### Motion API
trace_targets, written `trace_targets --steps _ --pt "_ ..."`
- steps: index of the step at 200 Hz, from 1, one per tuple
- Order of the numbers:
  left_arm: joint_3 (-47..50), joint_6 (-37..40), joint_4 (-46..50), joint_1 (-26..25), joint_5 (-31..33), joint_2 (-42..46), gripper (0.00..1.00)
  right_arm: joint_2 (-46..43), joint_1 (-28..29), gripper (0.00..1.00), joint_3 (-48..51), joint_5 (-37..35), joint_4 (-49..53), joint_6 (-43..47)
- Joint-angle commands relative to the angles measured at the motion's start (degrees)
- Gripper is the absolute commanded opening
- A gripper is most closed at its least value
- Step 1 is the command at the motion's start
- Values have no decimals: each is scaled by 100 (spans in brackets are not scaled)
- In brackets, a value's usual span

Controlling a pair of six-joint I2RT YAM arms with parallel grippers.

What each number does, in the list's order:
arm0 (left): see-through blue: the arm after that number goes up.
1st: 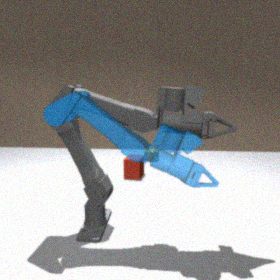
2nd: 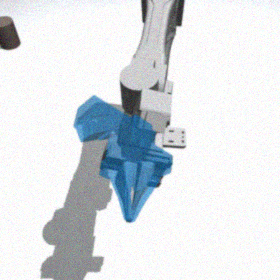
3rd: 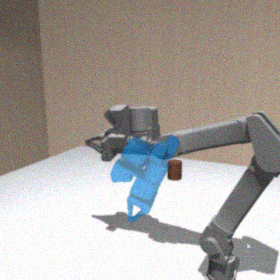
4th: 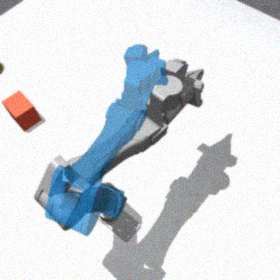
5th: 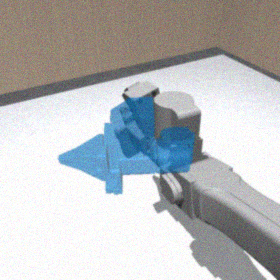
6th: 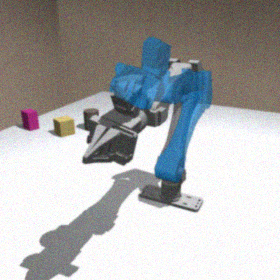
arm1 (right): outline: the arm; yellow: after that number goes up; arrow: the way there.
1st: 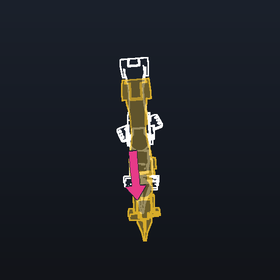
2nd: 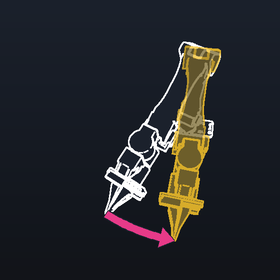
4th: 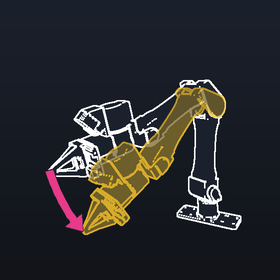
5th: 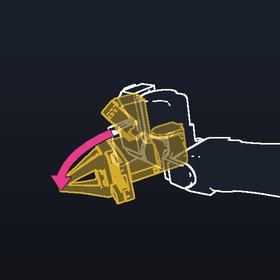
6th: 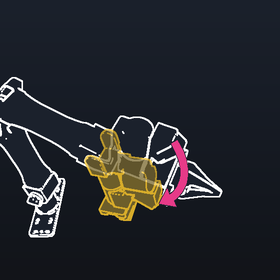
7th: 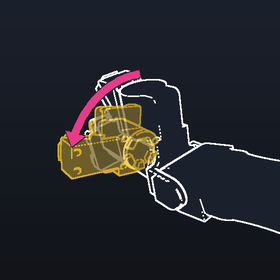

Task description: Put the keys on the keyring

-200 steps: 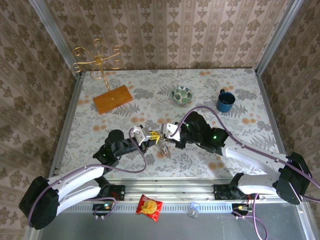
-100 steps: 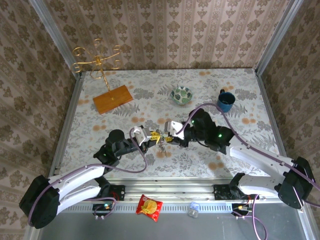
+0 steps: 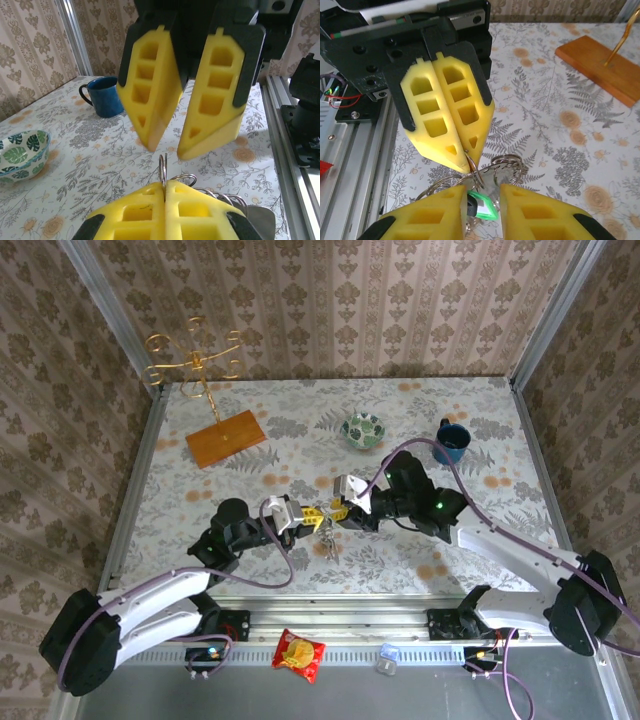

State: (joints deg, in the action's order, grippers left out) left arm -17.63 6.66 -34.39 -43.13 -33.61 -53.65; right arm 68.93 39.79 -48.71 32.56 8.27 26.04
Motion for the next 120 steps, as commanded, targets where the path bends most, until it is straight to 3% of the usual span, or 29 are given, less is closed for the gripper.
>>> trace_targets --steps 1,79,120 --pt "-21 104 -430 31 -247 -29 0 123 2 25 -218 273 -54 -117" --pt "-40 50 -625 35 -457 -159 0 315 -4 10 -292 657 -65 -96" --pt "-48 52 -534 40 -389 -139 0 525 -16 0 -489 1077 439 203"
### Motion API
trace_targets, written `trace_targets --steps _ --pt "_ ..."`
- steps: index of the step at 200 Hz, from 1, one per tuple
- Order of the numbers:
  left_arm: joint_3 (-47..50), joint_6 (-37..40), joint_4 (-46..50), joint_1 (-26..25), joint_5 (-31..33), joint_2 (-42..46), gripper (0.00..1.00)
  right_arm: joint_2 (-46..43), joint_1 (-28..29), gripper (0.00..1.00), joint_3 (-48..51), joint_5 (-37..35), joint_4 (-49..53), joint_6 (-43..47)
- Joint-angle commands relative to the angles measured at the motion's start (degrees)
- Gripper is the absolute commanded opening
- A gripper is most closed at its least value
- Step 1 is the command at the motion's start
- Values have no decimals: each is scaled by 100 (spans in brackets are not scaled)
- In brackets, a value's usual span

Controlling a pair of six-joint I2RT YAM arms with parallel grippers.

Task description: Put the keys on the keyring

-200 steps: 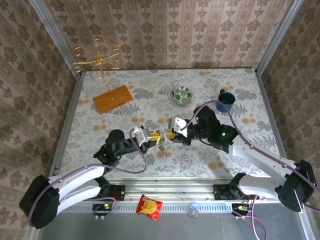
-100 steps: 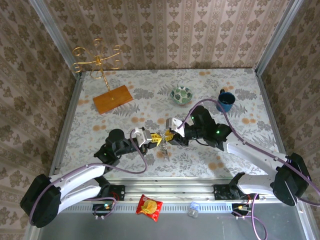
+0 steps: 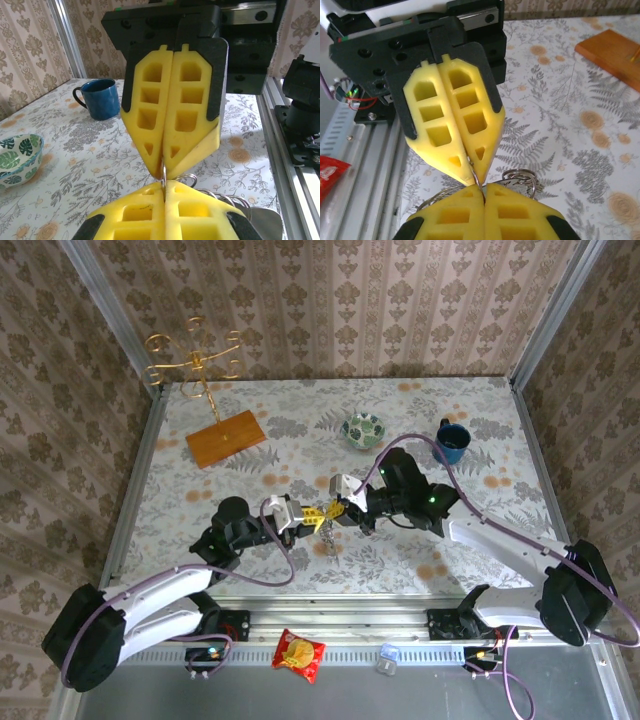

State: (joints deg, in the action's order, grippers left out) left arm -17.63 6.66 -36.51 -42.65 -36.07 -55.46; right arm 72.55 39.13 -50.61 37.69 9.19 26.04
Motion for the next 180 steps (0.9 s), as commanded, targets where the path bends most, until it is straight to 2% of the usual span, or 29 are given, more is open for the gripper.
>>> trace_targets --steps 1,16,21,45,56,88,118,132,147,160,168,180 --pt "-48 54 -309 -11 -130 44 0 171 50 0 -308 563 360 210" --pt "-54 111 -82 -8 -117 141 0 223 52 0 -422 560 585 300" --pt "-71 149 35 -9 93 178 2 219 57 0 -448 528 630 325" --pt "-237 372 777 -8 366 340 18 203 78 0 -574 168 855 502" --pt "-338 496 1120 -14 439 389 20 215 124 0 -691 -20 1105 708" --pt "-637 766 1832 -14 454 397 18 403 363 0 -1106 -694 1959 1333" --pt "-832 940 2223 -17 410 337 15 483 529 0 -1342 -963 2130 1566" --pt "-872 960 2247 -19 349 308 14 530 611 0 -1458 -990 2299 1640" --pt "-913 977 2262 -22 295 275 7 558 647 0 -1556 -900 2300 1621" --pt "-935 1013 2298 -21 253 264 0 493 637 0 -1517 -789 2186 1488" --pt "-936 1022 2293 -19 235 271 0 417 602 0 -1414 -743 1855 1334" --pt "-881 981 2204 -16 202 302 0 243 476 11 -1168 -573 1467 1029"
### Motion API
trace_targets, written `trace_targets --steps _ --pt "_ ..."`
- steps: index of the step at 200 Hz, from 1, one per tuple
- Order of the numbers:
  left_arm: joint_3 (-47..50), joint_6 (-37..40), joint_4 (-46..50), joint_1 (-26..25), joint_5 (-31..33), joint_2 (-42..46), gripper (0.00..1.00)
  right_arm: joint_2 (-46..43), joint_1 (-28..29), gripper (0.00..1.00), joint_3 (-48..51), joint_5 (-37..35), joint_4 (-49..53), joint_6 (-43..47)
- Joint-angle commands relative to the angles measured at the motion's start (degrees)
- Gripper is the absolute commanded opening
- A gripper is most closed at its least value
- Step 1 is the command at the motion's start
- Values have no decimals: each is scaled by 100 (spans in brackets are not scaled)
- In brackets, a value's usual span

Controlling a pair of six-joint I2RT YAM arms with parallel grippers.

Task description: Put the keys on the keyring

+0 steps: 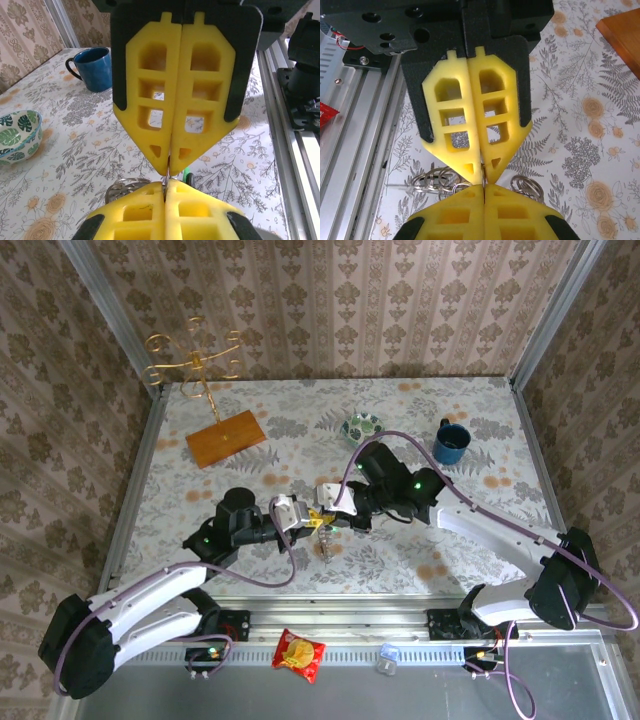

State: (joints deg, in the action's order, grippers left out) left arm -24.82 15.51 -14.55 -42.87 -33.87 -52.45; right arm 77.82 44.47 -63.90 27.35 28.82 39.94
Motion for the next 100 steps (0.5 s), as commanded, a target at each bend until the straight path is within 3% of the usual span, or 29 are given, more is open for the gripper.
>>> trace_targets --steps 1,22,54,100 --pt "-154 90 -3 6 -21 3 0 -293 -68 12 186 489 -529 -385" --pt "71 -131 -561 2 -27 64 0 -564 -365 24 722 879 -1174 -889" --pt "358 -387 -1335 9 -65 59 0 -815 -560 26 1285 1059 -1838 -1363" --pt "452 -461 -1603 6 -180 17 0 -765 -571 26 1494 965 -2167 -1586"
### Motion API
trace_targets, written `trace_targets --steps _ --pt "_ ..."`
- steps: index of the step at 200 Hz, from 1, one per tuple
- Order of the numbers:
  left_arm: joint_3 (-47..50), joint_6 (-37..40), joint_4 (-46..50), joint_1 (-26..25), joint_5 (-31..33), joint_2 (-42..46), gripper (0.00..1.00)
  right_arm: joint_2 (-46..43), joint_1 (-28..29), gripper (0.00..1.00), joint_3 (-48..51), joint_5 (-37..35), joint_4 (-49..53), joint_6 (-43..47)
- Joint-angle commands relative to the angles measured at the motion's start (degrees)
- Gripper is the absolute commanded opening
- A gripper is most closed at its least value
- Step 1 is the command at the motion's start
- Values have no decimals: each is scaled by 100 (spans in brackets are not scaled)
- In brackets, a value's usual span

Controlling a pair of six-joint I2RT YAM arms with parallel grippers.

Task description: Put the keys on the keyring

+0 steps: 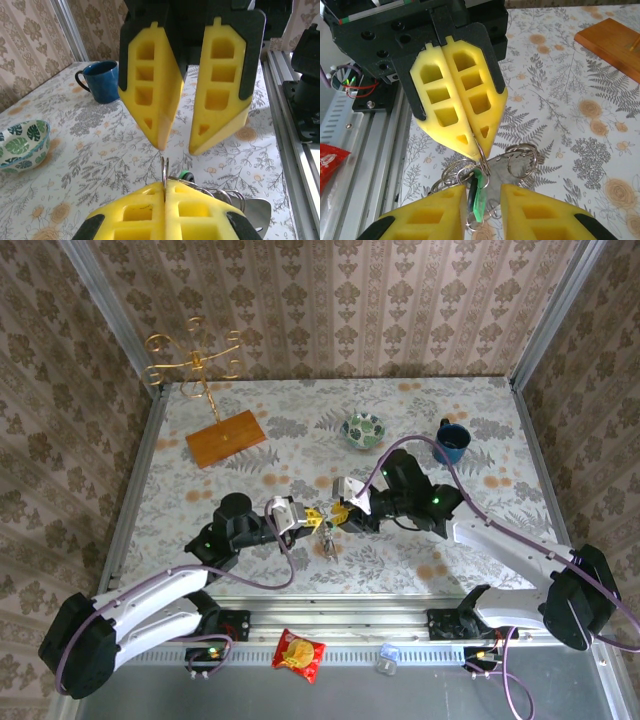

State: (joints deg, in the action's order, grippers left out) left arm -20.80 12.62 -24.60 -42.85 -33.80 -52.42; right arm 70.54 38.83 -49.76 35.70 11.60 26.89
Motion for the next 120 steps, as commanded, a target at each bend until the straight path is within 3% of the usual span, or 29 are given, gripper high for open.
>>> trace_targets --steps 1,80,94,112,120 --pt "49 -172 -598 4 -187 14 0 -30 -7 26 80 121 -451 -285" --pt "76 -250 -833 6 -267 -90 0 189 -8 20 20 313 -764 -501" --pt "85 -273 -918 10 -267 -123 0 222 -7 15 2 418 -759 -501" --pt "85 -296 -972 6 -267 -153 0 272 -14 0 -83 568 -579 -384" --pt "76 -286 -947 10 -179 -146 2 264 -11 0 -133 559 -413 -246"
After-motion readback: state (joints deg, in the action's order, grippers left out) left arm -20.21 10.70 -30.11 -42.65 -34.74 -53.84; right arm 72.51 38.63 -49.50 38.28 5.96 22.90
